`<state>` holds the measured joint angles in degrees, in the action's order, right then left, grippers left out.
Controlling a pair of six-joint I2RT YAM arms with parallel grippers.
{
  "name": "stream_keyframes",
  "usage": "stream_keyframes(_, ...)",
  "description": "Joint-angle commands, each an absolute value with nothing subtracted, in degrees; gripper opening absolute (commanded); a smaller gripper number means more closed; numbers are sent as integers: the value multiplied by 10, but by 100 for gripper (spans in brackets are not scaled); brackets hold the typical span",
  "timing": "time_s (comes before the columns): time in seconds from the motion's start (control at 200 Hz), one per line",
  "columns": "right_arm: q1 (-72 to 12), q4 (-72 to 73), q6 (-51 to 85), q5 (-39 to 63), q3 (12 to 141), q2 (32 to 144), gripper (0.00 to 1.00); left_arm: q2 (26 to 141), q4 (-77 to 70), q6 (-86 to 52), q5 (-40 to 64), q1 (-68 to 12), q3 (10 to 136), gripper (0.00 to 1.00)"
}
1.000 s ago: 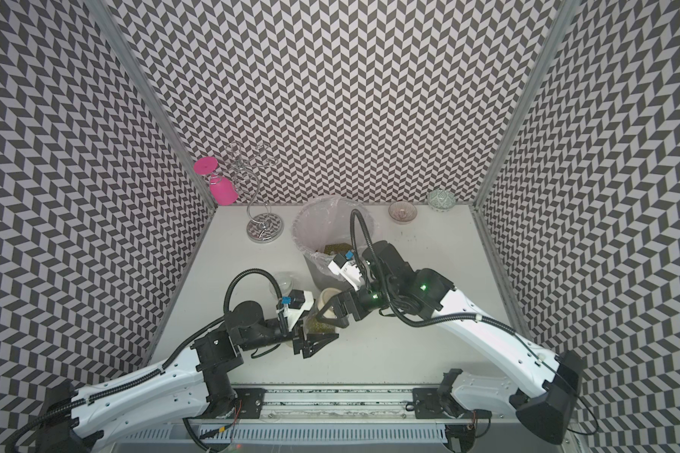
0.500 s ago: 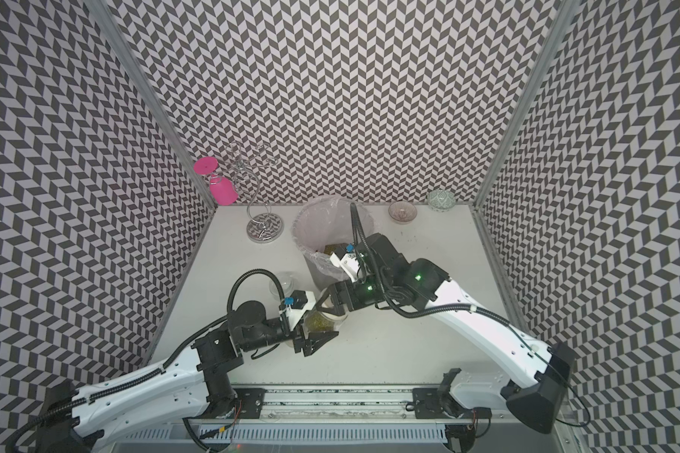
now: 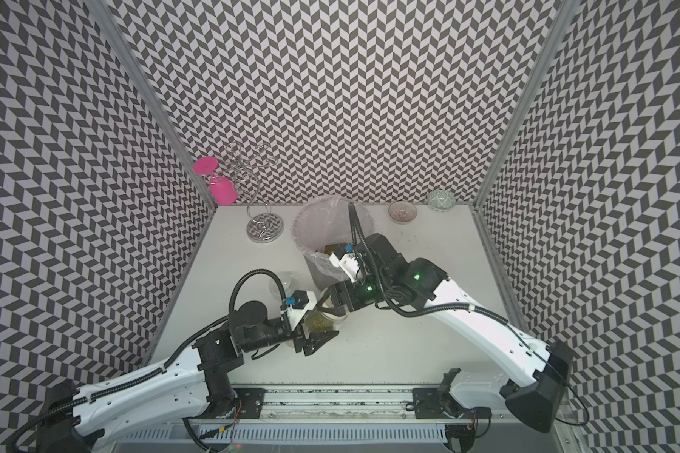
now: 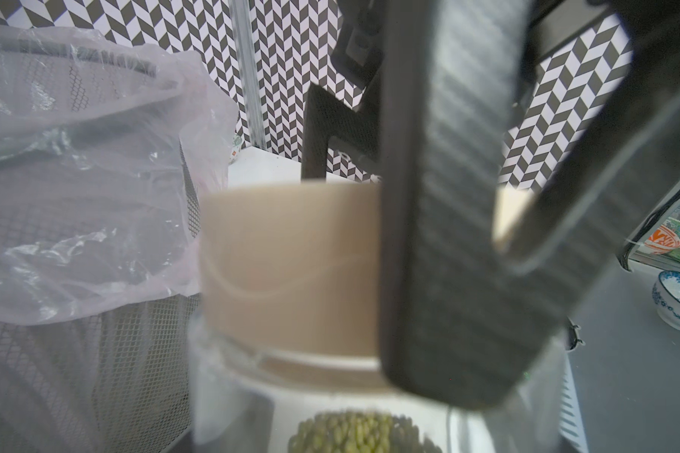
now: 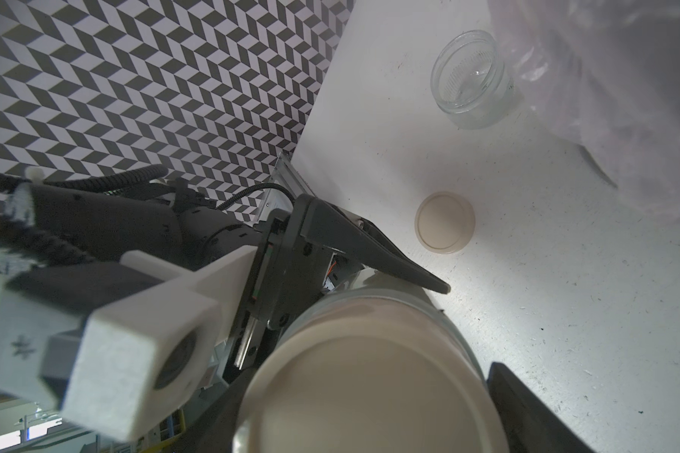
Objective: Empty moldy mung beans from jars
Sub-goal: Unscrew the lid from the jar.
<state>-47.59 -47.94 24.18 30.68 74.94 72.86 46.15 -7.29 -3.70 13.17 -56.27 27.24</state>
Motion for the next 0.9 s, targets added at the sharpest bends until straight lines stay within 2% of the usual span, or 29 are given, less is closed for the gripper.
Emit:
stream_keyframes(0.0,-483,-444,165,337,723,691,42,454,-149,-58,154,-563,291,23)
stream_keyframes(0.235,-483,-384,58,399,692,667,38,454,-154,-68,170,-563,291,23)
stream_keyframes(0.576,-483,-359,-36,426,661,652,38,457,-162,-74,212,-563,297,23)
stream_keyframes(0.636,-483,-363,-49,429,662,658,48,458,-167,-73,214,-563,298,23)
stream_keyframes(0.656,-483,-364,-49,422,663,660,54,459,-168,-73,213,-563,297,23)
stream_keyframes(0.721,-483,-360,-21,380,667,663,87,461,-169,-69,204,-563,298,23)
stream_keyframes(0.771,-483,-354,17,351,667,665,99,464,-167,-66,191,-564,299,23)
stream_keyframes(0.891,-483,-377,99,310,683,669,99,463,-167,-59,183,-563,300,23)
